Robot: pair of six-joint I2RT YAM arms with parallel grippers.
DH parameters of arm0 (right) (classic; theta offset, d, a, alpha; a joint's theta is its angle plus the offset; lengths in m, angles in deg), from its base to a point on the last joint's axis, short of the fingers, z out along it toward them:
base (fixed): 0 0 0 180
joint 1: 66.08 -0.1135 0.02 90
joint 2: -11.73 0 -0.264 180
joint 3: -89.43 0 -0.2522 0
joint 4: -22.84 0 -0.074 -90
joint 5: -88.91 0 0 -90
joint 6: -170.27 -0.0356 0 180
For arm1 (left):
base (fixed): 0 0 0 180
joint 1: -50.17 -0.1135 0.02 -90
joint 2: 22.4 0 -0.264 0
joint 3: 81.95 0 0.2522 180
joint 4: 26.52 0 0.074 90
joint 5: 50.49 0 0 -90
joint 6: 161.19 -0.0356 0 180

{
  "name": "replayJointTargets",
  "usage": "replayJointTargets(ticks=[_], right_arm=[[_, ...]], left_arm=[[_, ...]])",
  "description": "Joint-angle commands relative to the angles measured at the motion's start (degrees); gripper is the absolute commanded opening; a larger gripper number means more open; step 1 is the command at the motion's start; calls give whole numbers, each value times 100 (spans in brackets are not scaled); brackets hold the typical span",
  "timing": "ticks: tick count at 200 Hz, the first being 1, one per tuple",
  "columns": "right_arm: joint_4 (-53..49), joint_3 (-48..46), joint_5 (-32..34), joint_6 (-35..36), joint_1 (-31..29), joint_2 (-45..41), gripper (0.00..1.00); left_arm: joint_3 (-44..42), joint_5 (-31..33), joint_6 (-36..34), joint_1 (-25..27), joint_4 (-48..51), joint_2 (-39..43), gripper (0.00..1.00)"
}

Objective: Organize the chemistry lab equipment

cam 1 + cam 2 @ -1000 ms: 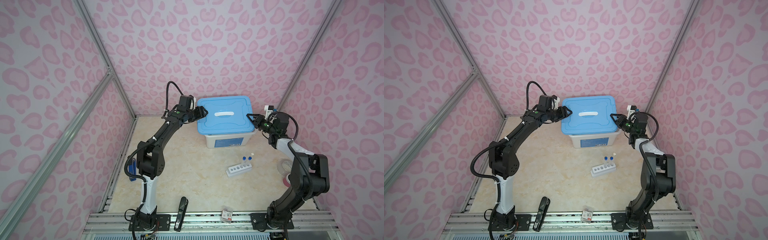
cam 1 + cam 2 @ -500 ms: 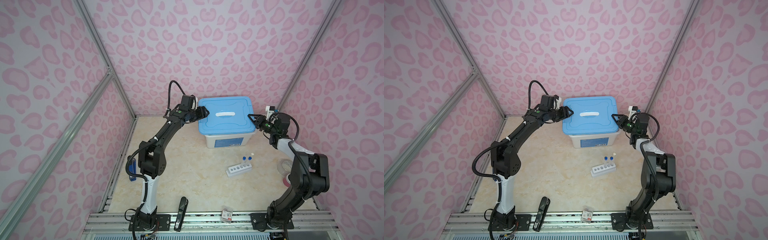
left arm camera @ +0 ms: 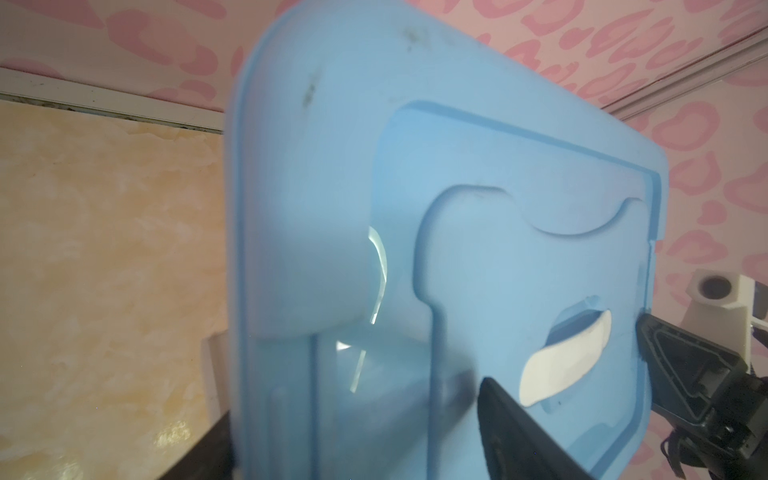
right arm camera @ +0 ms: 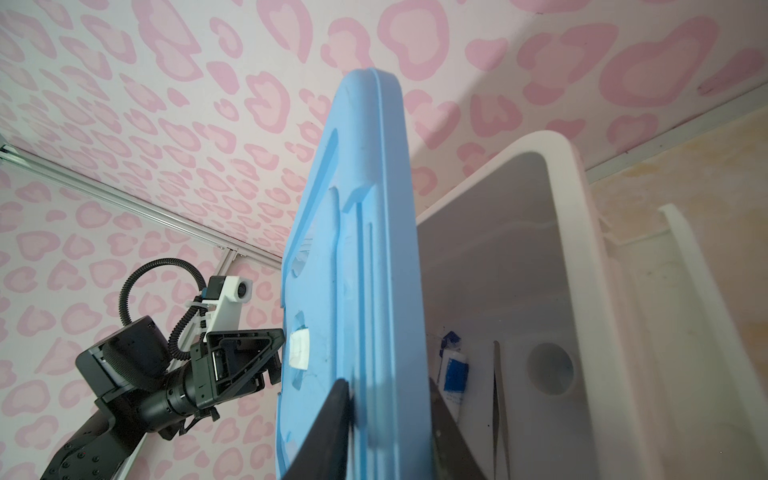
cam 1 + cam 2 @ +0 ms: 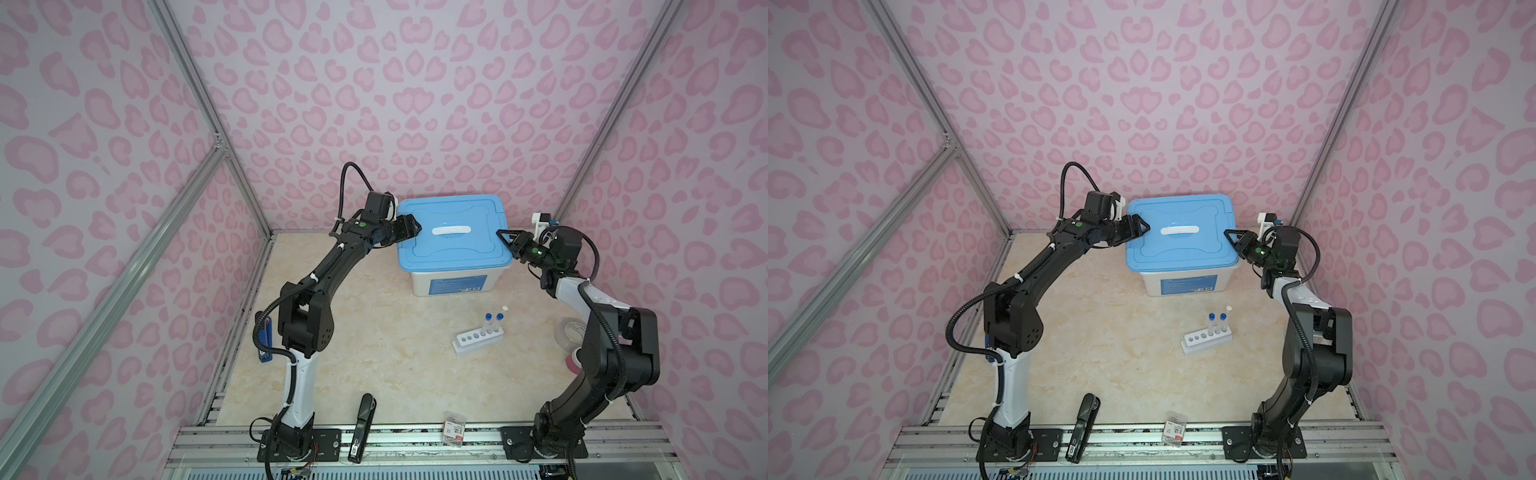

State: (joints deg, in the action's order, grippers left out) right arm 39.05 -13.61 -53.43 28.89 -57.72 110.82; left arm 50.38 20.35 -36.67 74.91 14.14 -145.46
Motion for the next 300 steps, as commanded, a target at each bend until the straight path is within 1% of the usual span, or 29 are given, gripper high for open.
replayJointTargets(ticks=[1, 62, 66, 69, 71, 73, 78, 139, 185, 211, 300], right_arm=[[-118, 22, -59, 253, -10, -43, 27], [-340, 33, -39, 378, 7, -117, 27], [-364, 33, -31, 382, 14, -125, 27], [-373, 34, -31, 390, 18, -132, 27], [-377, 35, -33, 391, 24, -135, 27], [-385, 35, -32, 398, 25, -142, 27], [-402, 35, -39, 408, 34, -144, 27], [-500, 69, -23, 427, 69, -110, 27], [-338, 118, 95, 153, 100, -6, 26], [-232, 157, 151, 19, 122, 82, 26], [-88, 172, 197, -153, 183, 260, 26]], left_arm=[[34, -53, -120, 19, -161, 83, 82], [35, -73, -139, 25, -141, 96, 86], [35, -71, -147, 23, -141, 105, 87], [35, -71, -148, 23, -141, 114, 90], [35, -71, -148, 23, -141, 115, 93], [35, -71, -152, 23, -141, 120, 100], [35, -58, -156, 23, -136, 117, 97], [68, -35, -156, 32, -149, 77, 97], [321, 86, -165, 32, -73, -63, 97], [513, 53, -148, 33, -44, -210, 97], [571, 66, -148, 33, -26, -366, 97]])
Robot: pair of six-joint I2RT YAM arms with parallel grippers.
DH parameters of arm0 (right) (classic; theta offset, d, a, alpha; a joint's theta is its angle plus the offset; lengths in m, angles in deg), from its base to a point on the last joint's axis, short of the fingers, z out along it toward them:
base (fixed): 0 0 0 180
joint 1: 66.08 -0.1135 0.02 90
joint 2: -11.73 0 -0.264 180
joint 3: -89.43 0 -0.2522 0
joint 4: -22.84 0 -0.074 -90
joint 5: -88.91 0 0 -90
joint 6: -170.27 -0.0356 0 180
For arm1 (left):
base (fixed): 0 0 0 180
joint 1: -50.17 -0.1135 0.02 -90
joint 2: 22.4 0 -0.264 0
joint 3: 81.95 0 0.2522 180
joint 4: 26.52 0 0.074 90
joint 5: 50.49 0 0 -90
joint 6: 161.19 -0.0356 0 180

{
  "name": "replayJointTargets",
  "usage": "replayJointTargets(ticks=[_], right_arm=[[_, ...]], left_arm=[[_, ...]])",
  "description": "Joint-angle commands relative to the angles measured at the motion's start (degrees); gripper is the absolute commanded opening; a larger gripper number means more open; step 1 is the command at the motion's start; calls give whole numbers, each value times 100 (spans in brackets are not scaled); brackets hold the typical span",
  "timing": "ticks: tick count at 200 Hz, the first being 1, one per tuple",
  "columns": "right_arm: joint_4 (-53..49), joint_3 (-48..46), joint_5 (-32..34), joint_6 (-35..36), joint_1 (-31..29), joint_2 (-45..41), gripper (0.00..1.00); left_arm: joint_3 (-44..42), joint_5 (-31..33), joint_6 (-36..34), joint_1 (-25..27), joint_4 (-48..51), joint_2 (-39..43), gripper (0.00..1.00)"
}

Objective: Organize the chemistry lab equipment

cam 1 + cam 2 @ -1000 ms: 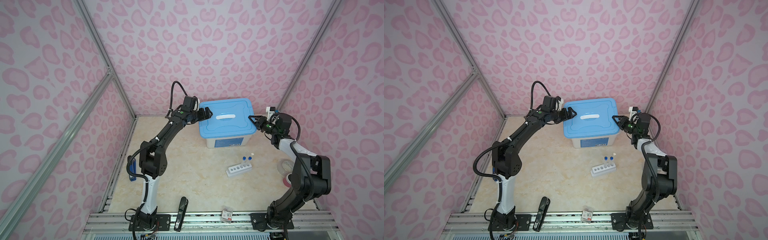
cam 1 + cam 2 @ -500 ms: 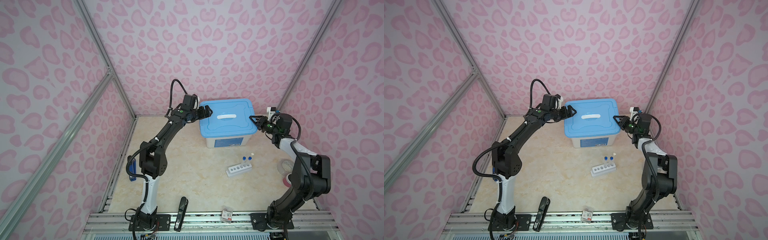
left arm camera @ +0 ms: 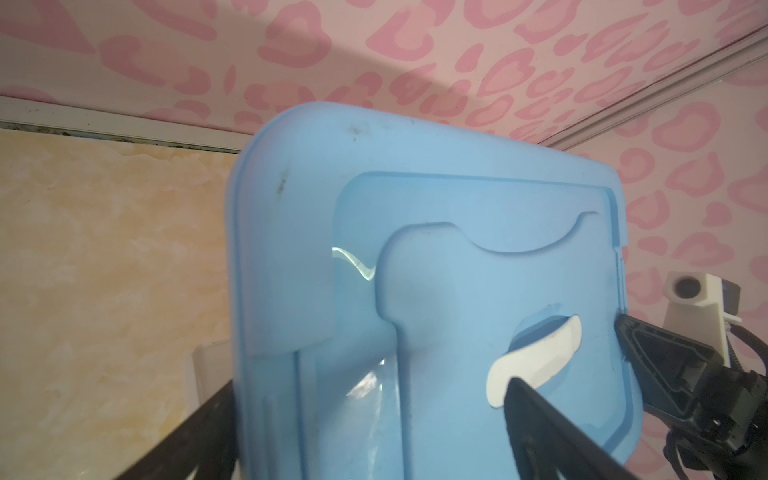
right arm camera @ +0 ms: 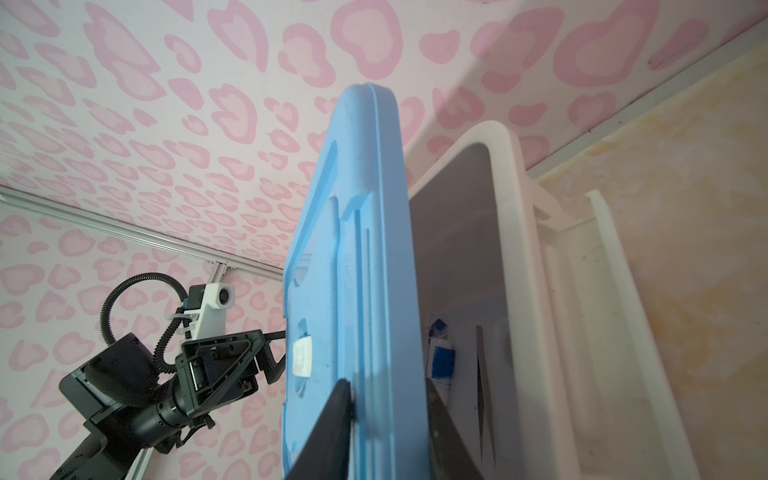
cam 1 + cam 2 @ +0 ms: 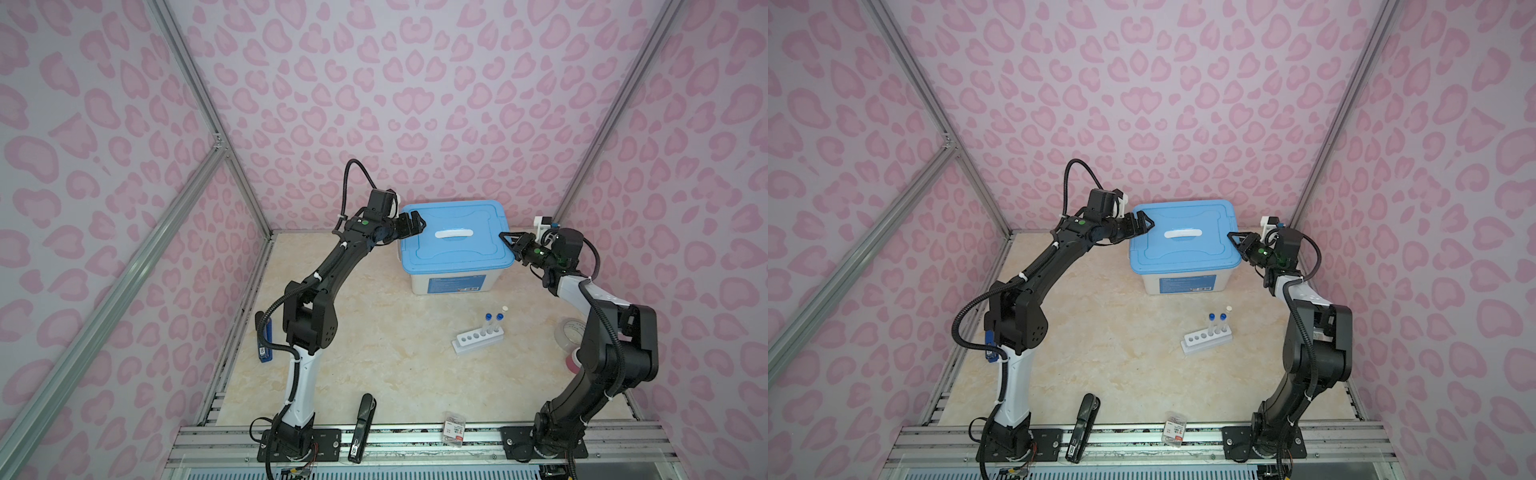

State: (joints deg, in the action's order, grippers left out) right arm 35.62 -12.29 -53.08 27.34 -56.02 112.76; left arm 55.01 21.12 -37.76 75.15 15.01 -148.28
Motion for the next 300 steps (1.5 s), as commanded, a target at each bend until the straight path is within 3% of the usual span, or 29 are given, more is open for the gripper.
replayJointTargets(ticks=[1, 109, 300], right_arm=[[255, 42, 162, 2, 17, 65, 26], [555, -130, 202, -216, 57, 162, 25], [569, 178, 373, -535, 67, 487, 27]], left_arm=[[112, -9, -38, 8, -114, -84, 97], [173, 504, -328, -54, 26, 95, 97], [-182, 398, -680, -27, 29, 618, 97]])
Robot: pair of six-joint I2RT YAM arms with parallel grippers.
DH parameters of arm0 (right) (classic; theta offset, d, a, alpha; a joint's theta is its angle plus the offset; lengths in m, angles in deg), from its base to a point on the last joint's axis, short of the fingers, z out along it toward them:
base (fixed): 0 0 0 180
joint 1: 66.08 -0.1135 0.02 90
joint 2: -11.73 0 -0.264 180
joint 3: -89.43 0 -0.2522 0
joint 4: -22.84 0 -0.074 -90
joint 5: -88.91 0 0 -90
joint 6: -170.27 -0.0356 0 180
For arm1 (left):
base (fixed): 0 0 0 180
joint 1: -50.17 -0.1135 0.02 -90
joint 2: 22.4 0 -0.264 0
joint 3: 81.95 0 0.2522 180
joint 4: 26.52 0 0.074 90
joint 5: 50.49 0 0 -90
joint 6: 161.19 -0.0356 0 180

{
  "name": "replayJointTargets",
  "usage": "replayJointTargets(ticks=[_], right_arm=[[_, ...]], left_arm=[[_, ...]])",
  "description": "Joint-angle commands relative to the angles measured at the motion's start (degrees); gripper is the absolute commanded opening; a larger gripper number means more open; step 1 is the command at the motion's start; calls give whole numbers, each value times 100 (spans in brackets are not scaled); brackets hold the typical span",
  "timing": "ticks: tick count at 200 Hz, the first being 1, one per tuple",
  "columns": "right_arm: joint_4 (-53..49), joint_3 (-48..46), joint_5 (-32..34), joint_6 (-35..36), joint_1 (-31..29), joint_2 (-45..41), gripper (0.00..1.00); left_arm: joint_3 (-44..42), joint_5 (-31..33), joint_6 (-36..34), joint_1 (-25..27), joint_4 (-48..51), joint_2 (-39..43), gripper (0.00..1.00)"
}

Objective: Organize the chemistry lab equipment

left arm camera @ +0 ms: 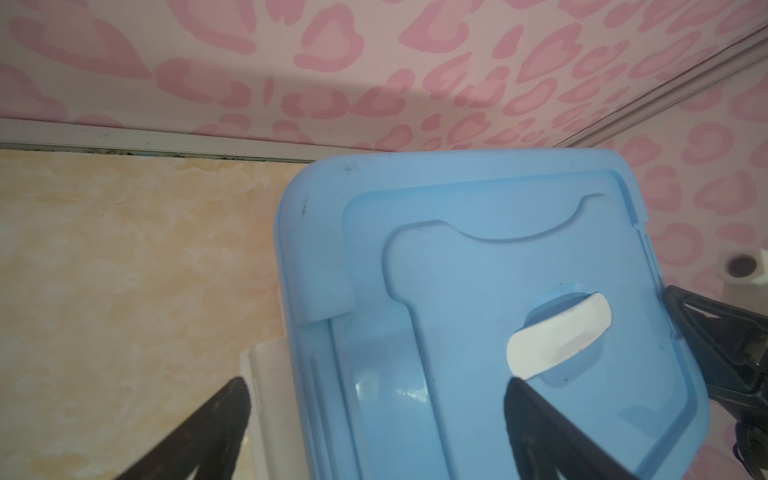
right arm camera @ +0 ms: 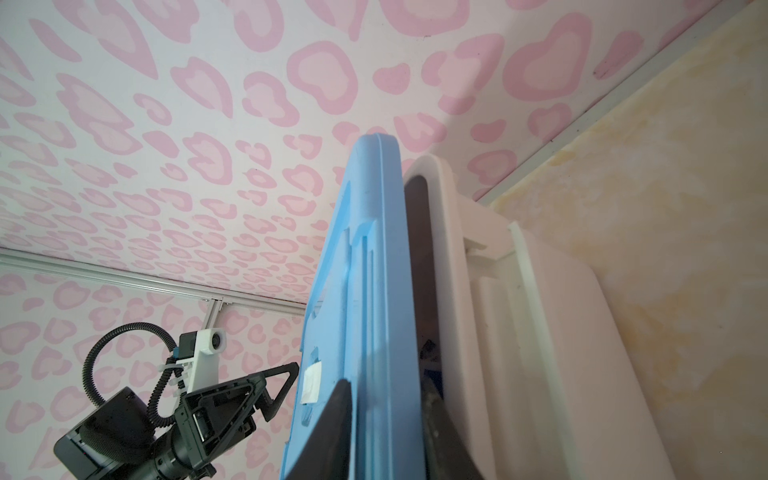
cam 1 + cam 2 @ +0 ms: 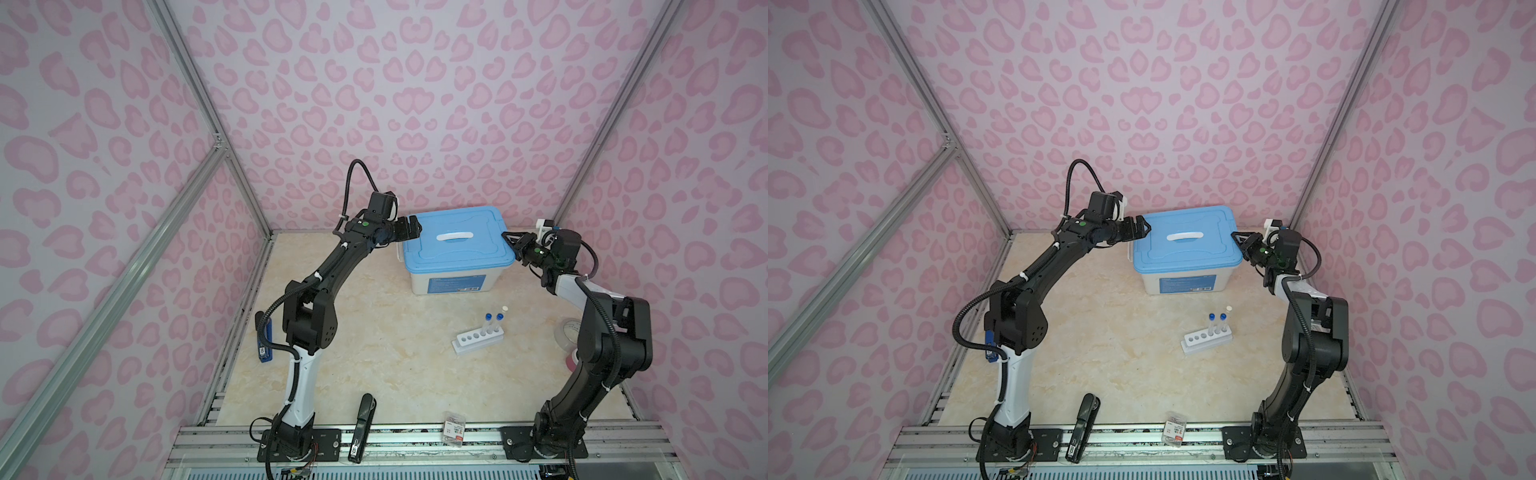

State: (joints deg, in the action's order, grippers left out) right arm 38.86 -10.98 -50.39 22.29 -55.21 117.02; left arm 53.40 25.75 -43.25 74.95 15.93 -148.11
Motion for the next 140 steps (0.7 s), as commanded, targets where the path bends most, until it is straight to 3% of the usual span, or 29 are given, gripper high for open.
replayJointTargets(ticks=[1, 140], right_arm=[[242, 50, 109, -34, -14, 61, 27], [26, -103, 201, 184, -9, 9, 28]], left_arm=[[-20, -66, -131, -8, -60, 600, 97], [-205, -180, -114, 10, -221, 954, 97]])
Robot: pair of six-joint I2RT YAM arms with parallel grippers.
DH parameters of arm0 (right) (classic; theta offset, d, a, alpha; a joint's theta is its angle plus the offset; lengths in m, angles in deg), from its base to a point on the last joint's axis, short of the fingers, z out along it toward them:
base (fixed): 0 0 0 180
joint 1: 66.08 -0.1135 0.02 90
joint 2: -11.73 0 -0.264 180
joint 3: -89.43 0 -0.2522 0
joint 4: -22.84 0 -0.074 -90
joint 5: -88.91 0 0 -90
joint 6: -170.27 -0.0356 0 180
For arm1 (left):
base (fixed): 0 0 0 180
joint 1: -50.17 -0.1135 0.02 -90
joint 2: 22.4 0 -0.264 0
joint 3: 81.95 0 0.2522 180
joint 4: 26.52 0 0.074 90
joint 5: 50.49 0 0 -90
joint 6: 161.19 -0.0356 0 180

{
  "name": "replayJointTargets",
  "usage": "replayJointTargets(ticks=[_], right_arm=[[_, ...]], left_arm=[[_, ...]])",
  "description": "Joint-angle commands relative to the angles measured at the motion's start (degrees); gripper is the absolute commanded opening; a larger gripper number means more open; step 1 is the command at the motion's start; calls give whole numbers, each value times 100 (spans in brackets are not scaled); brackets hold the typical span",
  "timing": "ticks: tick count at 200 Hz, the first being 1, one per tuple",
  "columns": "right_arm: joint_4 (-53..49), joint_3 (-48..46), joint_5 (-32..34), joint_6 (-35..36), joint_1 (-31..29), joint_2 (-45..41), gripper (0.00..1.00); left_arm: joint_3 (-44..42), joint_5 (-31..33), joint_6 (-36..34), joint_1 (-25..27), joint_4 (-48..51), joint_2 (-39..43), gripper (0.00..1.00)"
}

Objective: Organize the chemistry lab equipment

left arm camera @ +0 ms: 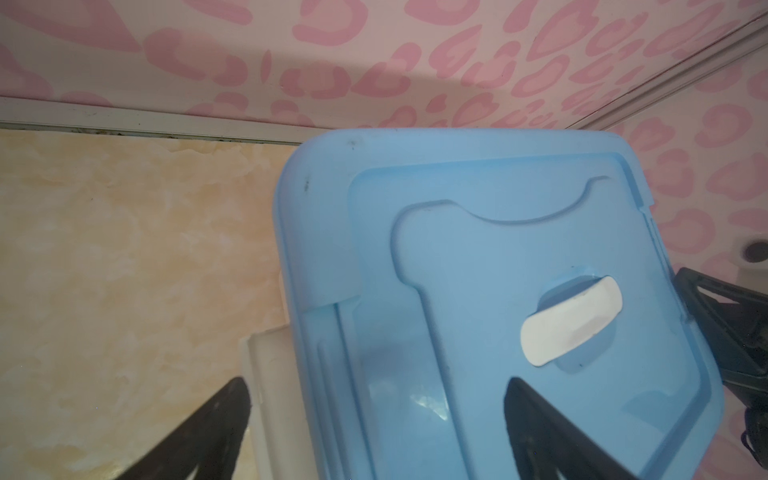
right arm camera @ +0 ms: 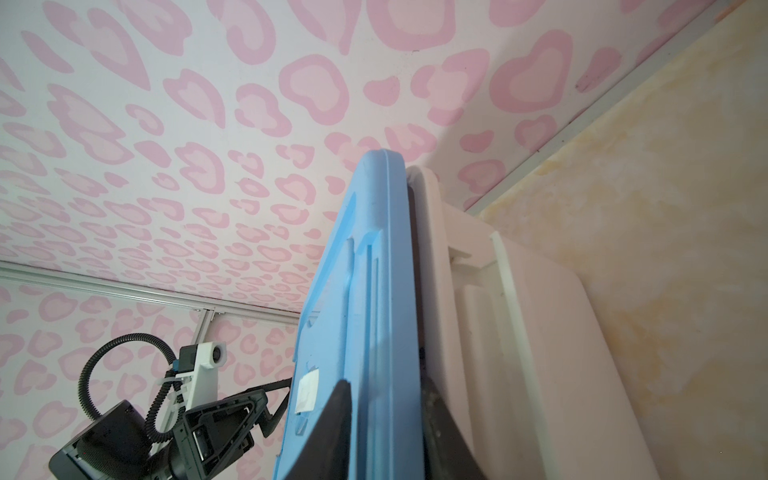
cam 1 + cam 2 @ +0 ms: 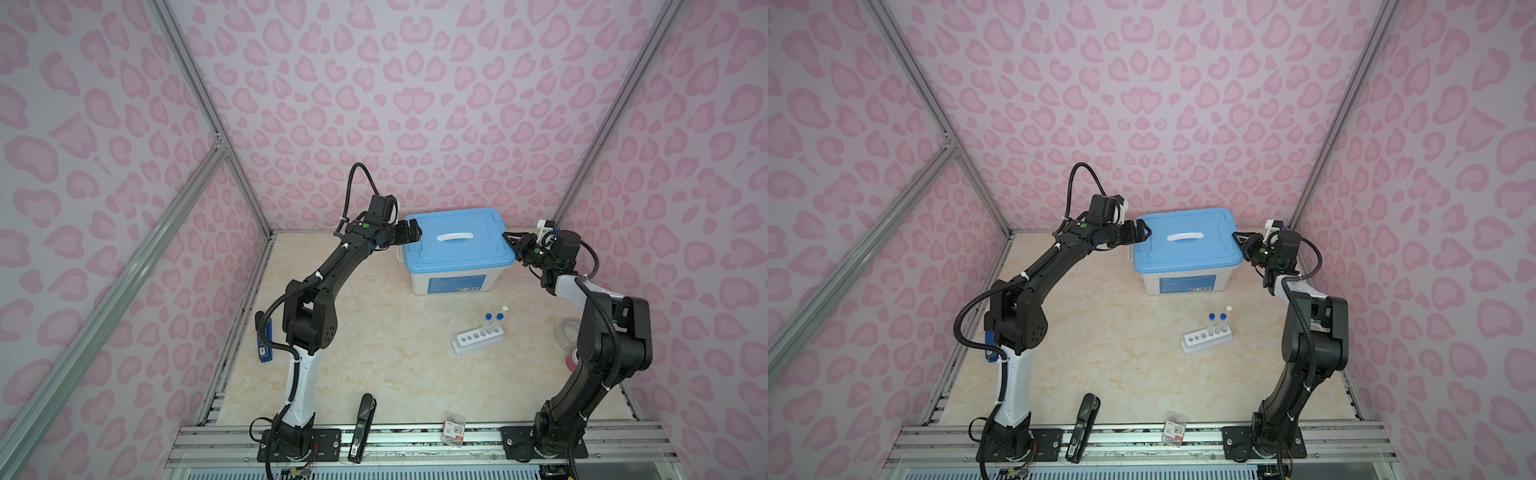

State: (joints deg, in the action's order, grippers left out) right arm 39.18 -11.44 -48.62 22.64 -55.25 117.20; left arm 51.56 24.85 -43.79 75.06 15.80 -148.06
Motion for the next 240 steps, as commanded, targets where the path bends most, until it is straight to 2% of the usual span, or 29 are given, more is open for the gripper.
replayJointTargets(ticks=[1, 53, 131, 240], right_arm=[[-10, -53, 24, 152, -3, -9, 28], [-240, 15, 84, 345, 7, -34, 28], [-808, 135, 180, 769, 27, -125, 29], [-1086, 152, 233, 1016, 139, -228, 30]], left_arm=[[-21, -90, -59, 3, -209, 957, 97], [23, -284, 7, 169, -311, 957, 98], [329, -470, 79, 498, -388, 497, 97], [609, -617, 126, 517, -315, 78, 97]])
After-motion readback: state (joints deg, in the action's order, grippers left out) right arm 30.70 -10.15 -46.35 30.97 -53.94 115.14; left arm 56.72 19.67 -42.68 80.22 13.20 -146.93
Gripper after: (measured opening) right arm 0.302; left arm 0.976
